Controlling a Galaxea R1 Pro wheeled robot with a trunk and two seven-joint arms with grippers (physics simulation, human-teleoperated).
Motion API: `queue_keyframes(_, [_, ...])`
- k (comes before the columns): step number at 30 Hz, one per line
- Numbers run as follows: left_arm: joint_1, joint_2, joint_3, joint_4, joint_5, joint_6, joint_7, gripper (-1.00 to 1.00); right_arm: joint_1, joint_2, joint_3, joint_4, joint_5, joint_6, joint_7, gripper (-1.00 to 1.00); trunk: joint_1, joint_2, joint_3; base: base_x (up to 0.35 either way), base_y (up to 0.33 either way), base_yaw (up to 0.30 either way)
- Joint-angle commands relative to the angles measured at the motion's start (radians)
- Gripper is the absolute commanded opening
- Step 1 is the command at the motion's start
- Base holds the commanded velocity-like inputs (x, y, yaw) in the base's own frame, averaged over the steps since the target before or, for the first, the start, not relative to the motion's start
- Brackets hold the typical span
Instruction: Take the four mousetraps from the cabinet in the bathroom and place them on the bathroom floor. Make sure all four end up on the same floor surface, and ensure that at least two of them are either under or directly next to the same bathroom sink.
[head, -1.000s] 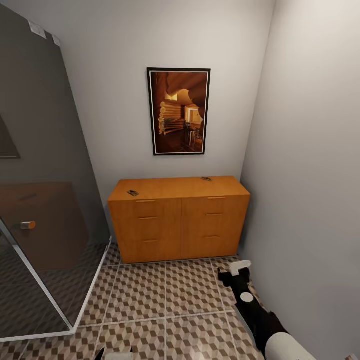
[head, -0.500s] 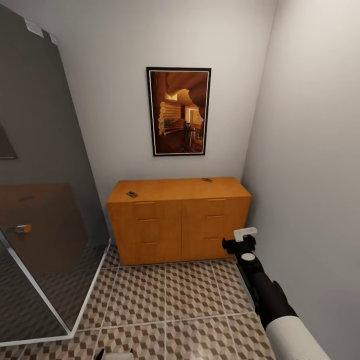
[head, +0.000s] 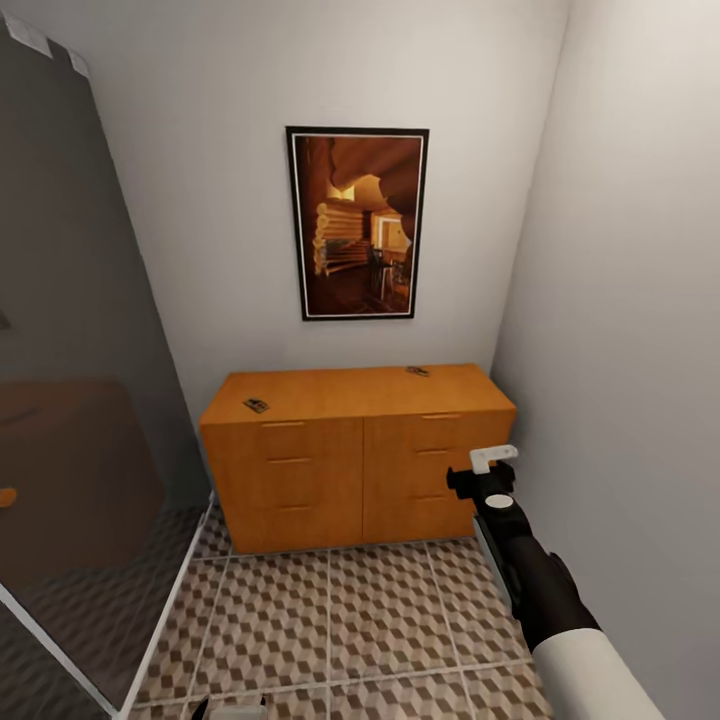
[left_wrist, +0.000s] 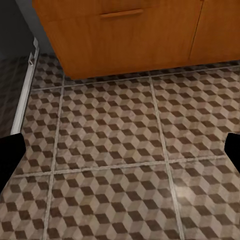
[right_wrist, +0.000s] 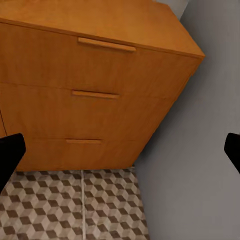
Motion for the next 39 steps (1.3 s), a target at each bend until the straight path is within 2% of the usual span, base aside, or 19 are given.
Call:
queue_keyframes(1, [-0.002,-0.001,-0.009,0.004,0.006,-0.006,0.003,1.00,-0.001,0.000,0.002,0.000,0.006,0.007,-0.002,1.00,0.001,-0.002,-0.002,0.332,0.000,0.000])
queue_keyframes(11, [-0.002,-0.001,-0.009,0.004,0.006,-0.006,0.003,1.00,-0.001,0.001,0.005,0.007,0.005,0.008,0.045,1.00,0.001,-0.002,-0.002,0.329,0.074,0.000])
queue_keyframes(21, [-0.002,-0.001,-0.009,0.004,0.006,-0.005,0.003,1.00,-0.001,0.000,0.004,0.011,0.005,0.006,0.053,1.00,0.001,-0.002,-0.002,0.330,0.043,0.000])
queue_keyframes(34, [-0.002,-0.001,-0.009,0.004,0.006,-0.005,0.003,1.00,-0.001,-0.004,0.001,0.011,0.008,0.005,0.054,1.00,0.001,-0.002,-0.002,0.333,-0.130,0.000])
queue_keyframes(39, [-0.002,-0.001,-0.009,0.004,0.006,-0.005,0.003,1.00,-0.001,-0.024,0.001,0.011,0.007,0.005,0.054,1.00,0.001,-0.002,-0.002,0.333,-0.147,0.000])
